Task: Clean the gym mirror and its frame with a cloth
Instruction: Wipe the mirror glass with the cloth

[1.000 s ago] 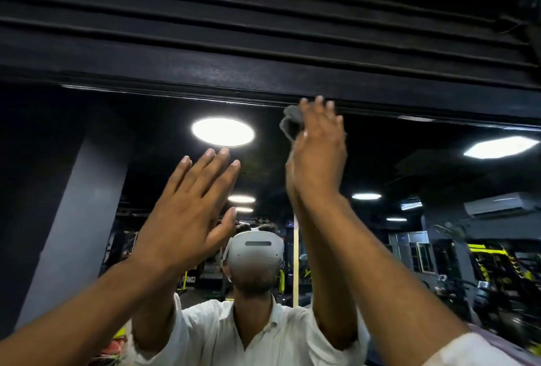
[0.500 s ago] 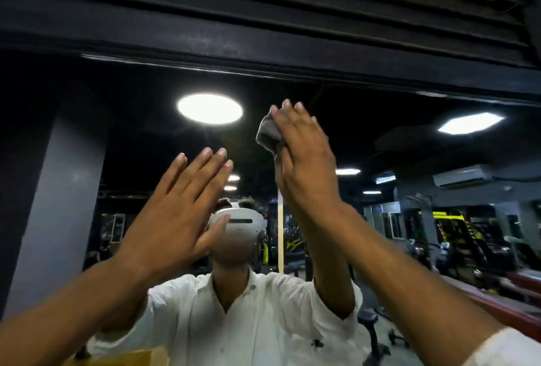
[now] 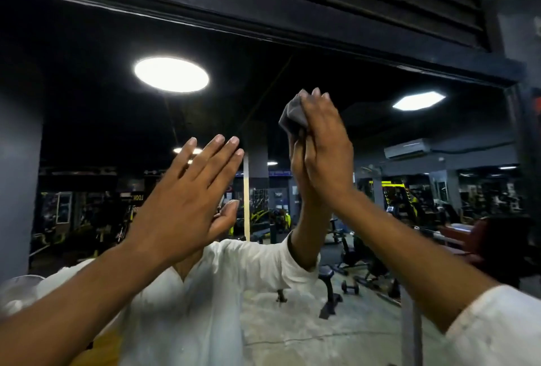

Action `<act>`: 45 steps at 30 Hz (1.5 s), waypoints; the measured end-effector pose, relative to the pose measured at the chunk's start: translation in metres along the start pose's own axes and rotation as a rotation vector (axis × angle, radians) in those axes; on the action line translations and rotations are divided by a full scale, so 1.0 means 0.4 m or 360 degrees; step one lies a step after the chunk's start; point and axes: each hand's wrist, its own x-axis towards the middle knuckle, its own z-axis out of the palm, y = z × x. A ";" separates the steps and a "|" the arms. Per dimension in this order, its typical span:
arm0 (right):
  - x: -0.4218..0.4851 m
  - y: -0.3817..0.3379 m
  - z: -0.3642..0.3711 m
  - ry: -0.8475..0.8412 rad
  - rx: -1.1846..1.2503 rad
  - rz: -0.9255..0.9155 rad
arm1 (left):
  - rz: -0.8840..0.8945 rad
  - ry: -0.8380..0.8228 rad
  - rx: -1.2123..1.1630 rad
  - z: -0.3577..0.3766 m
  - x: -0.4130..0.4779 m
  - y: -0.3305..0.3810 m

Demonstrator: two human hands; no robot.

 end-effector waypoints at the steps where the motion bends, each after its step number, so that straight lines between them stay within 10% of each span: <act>1: -0.066 -0.030 -0.002 -0.0084 0.0008 -0.0085 | -0.0010 -0.0005 -0.0006 0.000 0.000 0.002; 6: -0.234 0.016 -0.048 -0.0467 -0.0171 -0.0947 | 0.0067 0.0013 0.0004 -0.011 0.038 0.029; 13: 0.029 0.186 -0.088 0.0028 -0.0097 0.0065 | -0.0077 0.0005 0.0050 0.007 0.133 0.108; 18: -0.265 0.119 -0.071 -0.0272 -0.0076 -0.0369 | -0.0081 0.0003 0.0051 0.006 0.129 0.111; 26: -0.125 0.188 -0.118 -0.0601 -0.0495 -0.0978 | -0.0087 0.0013 0.0091 0.003 0.130 0.111; 38: -0.175 0.152 -0.059 -0.0618 -0.0261 -0.1090 | -0.0088 0.0021 0.0050 0.004 0.128 0.113; 45: -0.034 0.168 -0.040 -0.0148 -0.0049 -0.0221 | -0.0093 0.0021 0.0054 0.008 0.129 0.110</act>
